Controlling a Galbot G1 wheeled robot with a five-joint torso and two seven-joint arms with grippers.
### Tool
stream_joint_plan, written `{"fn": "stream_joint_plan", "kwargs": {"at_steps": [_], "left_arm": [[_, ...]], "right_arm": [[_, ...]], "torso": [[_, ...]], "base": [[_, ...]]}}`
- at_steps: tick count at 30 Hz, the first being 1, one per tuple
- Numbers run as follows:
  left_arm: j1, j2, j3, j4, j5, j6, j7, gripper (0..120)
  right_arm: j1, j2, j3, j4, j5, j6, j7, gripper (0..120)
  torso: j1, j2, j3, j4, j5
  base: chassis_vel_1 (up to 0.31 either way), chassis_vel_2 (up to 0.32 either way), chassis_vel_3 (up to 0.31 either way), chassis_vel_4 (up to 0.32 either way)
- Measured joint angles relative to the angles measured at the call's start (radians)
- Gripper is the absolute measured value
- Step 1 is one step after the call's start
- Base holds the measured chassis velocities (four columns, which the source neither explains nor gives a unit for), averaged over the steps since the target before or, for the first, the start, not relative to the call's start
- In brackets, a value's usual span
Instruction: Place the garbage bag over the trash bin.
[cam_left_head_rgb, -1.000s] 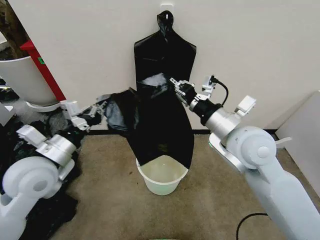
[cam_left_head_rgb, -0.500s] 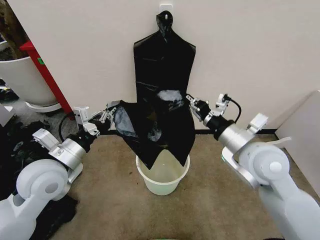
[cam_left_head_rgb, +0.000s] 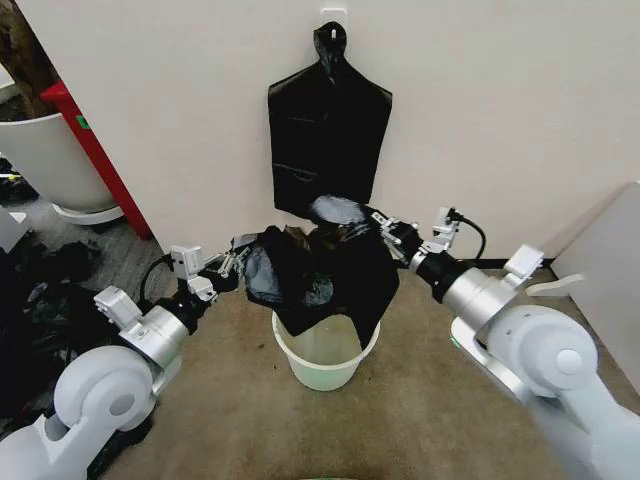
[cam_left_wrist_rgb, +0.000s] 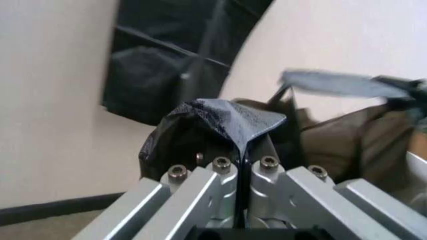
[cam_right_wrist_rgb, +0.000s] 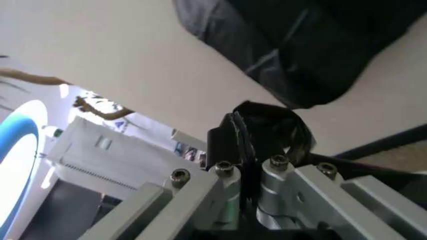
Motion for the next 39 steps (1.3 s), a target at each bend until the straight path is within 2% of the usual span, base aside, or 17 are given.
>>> {"fn": "stream_joint_plan", "kwargs": {"at_steps": [5,7,11,12,15,19,24,26,31,35,39], "left_arm": [[-0.076,0.0,0.085,0.073,-0.012,0.001,-0.005,0],[-0.13,-0.009,0.125,0.103,-0.054,-0.001,-0.012,0],[-0.276,-0.025,0.229,0.112,-0.137,0.0,-0.029,0],[-0.276,-0.025,0.229,0.112,-0.137,0.0,-0.029,0],[-0.354,-0.023,0.308,0.113,-0.178,0.004,-0.038,0],[-0.374,-0.026,0.353,0.146,-0.184,0.006,-0.037,0],[-0.323,-0.052,0.358,0.199,-0.175,0.003,-0.037,0],[-0.244,-0.068,0.31,0.215,-0.165,-0.006,-0.033,0],[-0.102,-0.08,0.219,0.183,-0.134,-0.009,-0.024,0],[0.035,-0.084,0.145,0.126,-0.069,-0.032,-0.021,0],[0.127,-0.096,0.121,0.079,0.006,-0.054,-0.025,0]], "right_arm": [[-0.05,0.036,-0.007,-0.039,-0.077,-0.006,-0.03,0],[-0.072,0.047,-0.006,-0.052,-0.114,-0.008,-0.045,0],[-0.051,0.032,0.009,-0.01,-0.076,0.004,-0.013,0],[-0.051,0.032,0.009,-0.01,-0.076,0.004,-0.013,0],[-0.001,0.007,0.025,0.036,0.007,0.025,0.05,0],[-0.016,0.003,0.028,0.032,-0.006,0.023,0.052,0],[-0.097,0.058,0.014,-0.04,-0.117,-0.002,-0.005,0],[-0.144,0.096,-0.001,-0.074,-0.182,-0.009,-0.037,0],[-0.199,0.13,-0.02,-0.071,-0.236,-0.01,-0.037,0],[-0.271,0.134,-0.01,-0.006,-0.243,-0.01,0.017,0],[-0.314,0.126,0.003,0.043,-0.243,-0.01,0.083,0]], "torso": [[0.0,0.0,0.0,-0.0001,0.0001],[0.0,0.0,0.0,0.0001,0.0001],[0.0,0.0,0.0,-0.0006,0.0002],[0.0,0.0,0.0,-0.0006,0.0002],[0.0,0.0,0.0,0.0,0.0],[0.0,0.0,0.0,-0.0001,0.0],[0.0,0.0,0.0,-0.0001,-0.0001],[0.0,0.0,0.0,0.0,0.0],[0.0,0.0,0.0,0.0001,-0.0003],[0.0,0.0,0.0,0.0001,-0.0002],[0.0,0.0,0.0,0.0001,0.0]], "base": [[0.0,0.0,0.0,0.0],[0.0,0.0,0.0,0.0],[0.0,0.0,0.0,0.0],[0.0,0.0,0.0,0.0],[0.0,0.0,0.0,0.0],[0.0,0.0,0.0,0.0],[0.0,0.0,0.0,0.0],[0.0,0.0,0.0,0.0],[0.0,0.0,0.0,0.0],[0.0,0.0,0.0,0.0],[0.0,0.0,0.0,0.0]]}}
